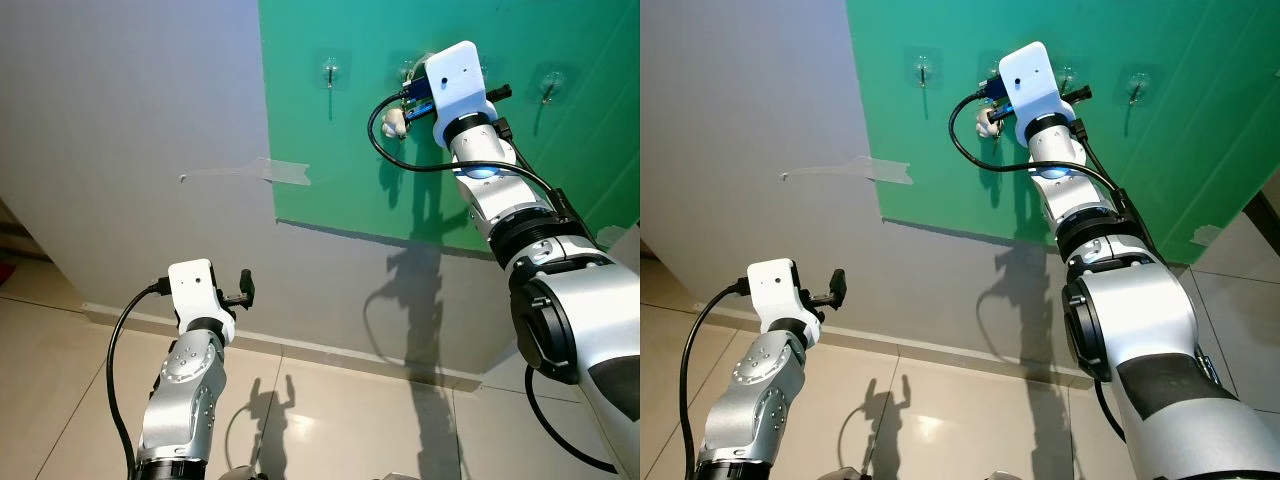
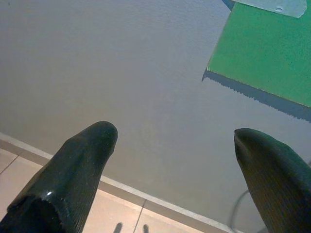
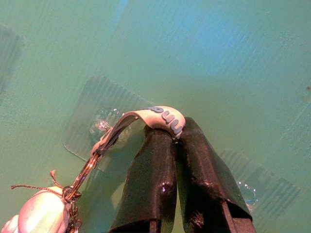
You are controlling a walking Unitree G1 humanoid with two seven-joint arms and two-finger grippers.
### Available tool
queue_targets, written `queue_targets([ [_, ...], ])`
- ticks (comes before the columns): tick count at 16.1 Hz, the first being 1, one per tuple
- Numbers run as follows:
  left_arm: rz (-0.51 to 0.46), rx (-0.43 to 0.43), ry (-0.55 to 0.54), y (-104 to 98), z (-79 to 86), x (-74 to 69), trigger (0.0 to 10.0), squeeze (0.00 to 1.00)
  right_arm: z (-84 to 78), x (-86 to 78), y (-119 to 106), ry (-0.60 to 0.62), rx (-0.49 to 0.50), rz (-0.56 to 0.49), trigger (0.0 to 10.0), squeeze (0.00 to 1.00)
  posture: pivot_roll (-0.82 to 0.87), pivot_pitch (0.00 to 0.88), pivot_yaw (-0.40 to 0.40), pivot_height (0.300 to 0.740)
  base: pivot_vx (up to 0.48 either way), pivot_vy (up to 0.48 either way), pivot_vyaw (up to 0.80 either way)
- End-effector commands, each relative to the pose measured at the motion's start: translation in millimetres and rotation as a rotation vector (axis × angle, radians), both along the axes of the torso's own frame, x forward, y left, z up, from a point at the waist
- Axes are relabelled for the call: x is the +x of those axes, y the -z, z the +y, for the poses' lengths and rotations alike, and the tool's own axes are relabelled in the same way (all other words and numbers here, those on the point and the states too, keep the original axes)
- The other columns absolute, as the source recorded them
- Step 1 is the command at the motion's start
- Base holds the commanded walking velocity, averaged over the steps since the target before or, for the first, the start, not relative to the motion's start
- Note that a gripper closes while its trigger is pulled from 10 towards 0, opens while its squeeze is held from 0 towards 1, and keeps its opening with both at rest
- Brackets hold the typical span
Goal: Hang keys on a hook
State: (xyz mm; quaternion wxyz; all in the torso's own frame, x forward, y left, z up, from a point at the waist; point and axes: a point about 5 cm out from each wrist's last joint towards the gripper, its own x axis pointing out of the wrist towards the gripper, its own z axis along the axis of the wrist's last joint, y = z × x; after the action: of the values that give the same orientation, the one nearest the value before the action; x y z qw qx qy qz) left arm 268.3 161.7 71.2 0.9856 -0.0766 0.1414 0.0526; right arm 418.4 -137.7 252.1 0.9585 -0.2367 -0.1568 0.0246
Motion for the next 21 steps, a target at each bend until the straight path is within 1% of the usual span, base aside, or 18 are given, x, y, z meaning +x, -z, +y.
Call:
queue_targets([
  [1, -0.008, 0.005, 0.002, -4, -1.7, 0.8, 10.0, 0.0, 1.3, 1.7, -17, -0.004, 0.019, -0.035, 10.0, 0.0, -0.03, 0.0, -0.024, 0.74, 0.0, 0.0, 0.0],
  [15, -0.008, 0.005, 0.002, -4, -1.7, 0.8, 10.0, 0.0, 1.3, 1.7, -17, -0.004, 0.019, -0.035, 10.0, 0.0, -0.03, 0.0, -0.024, 0.74, 0.0, 0.0, 0.0],
  [16, -0.007, 0.005, 0.002, -4, -1.6, 0.6, 10.0, 0.0, 0.7, 1.9, -14, -0.001, 0.02, -0.024, 10.0, 0.0, -0.03, 0.0, -0.024, 0.74, 0.0, 0.0, 0.0],
  [17, 0.004, 0.015, 0.001, -2, 1.3, -3.9, 10.0, 0.0, -12.8, -0.6, 27, 0.057, 0.041, 0.138, 10.0, 0.0, -0.02, 0.0, -0.015, 0.74, 0.0, 0.0, 0.0],
  [18, 0.01, 0.02, 0.0, -2, 2.7, -6.2, 10.0, 0.0, -19.1, -3.5, 46, 0.086, 0.054, 0.215, 10.0, 0.0, -0.02, 0.0, -0.014, 0.74, 0.0, 0.0, 0.0],
  [21, 0.011, 0.024, 0.0, -2, 4.9, -7.7, 10.0, 0.0, -21.9, -5.4, 56, 0.11, 0.054, 0.251, 10.0, 0.0, -0.02, 0.0, -0.012, 0.74, 0.0, 0.0, 0.0],
])
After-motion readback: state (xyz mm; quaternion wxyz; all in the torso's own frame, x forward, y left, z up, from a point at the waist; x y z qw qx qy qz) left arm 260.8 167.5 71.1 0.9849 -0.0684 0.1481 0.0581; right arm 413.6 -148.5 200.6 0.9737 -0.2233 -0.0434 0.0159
